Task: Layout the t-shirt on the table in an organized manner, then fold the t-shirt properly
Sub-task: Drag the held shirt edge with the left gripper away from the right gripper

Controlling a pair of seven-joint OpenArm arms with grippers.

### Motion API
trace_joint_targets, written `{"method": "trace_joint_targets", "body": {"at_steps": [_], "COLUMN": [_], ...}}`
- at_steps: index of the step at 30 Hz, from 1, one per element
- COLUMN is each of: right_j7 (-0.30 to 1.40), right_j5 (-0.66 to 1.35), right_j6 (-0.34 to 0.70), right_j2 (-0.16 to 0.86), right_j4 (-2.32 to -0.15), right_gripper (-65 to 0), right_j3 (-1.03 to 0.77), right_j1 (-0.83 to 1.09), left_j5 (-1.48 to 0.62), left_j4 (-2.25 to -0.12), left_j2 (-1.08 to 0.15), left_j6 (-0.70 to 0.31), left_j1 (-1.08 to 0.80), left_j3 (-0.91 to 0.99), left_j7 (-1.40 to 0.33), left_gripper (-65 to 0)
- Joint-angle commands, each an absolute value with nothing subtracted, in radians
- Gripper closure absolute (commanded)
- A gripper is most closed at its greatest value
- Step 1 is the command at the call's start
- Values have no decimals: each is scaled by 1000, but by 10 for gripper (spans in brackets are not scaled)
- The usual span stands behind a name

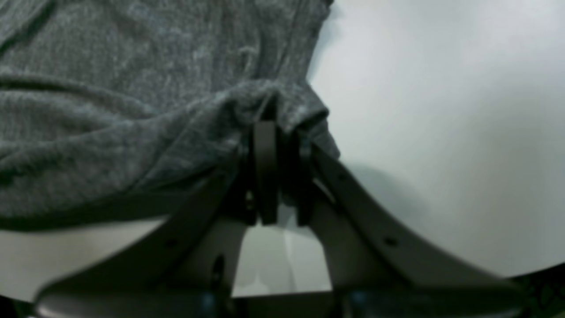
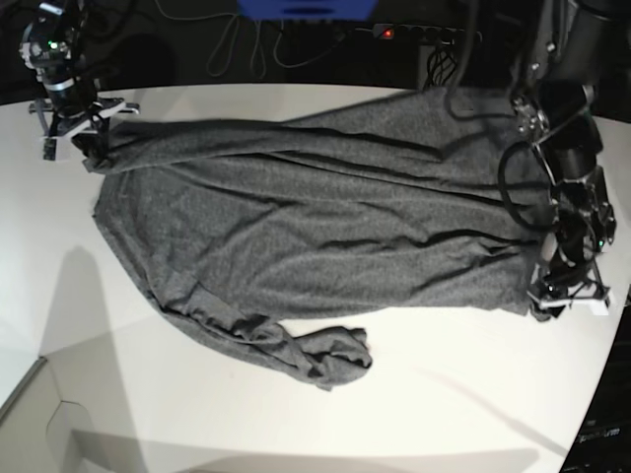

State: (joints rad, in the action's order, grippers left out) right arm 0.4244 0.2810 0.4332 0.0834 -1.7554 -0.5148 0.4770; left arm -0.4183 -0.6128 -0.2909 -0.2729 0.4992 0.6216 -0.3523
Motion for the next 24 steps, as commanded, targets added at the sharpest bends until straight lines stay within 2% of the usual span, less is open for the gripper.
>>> {"method": "trace_joint_targets", "body": {"at_steps": [1, 5, 14, 16, 18, 20, 24], "right_j7": [401, 401, 401, 401, 401, 401, 401], "right_j5": [291, 291, 291, 291, 291, 291, 291], "right_j6": [440, 440, 440, 440, 440, 440, 440], "right_j2": [93, 93, 93, 93, 93, 93, 93], "right_j4": [-1771, -1773, -1773, -1773, -1771, -1771, -1771], "right_gripper": [-77, -77, -77, -77, -77, -77, -77], "right_j3": [-519, -519, -519, -519, -519, -519, -519], "right_j1": [478, 478, 478, 478, 478, 478, 478], "left_j5": [-395, -277, -217, -213, -220, -220, -220], "left_j4": [-613, -596, -593, -593, -595, -604, -604], "left_j2": [-282, -239, -193, -193, -193, -193, -203], "left_j6": [-288, -288, -288, -289, -289, -289, -289], "left_j1": [532, 535, 530, 530, 530, 530, 532], "left_j3": [622, 622, 622, 622, 622, 622, 622], "left_j7": [-305, -203, -200, -202, -199, -197, -196], "left_gripper": [-330, -330, -325, -268, -153, -5, -11]}}
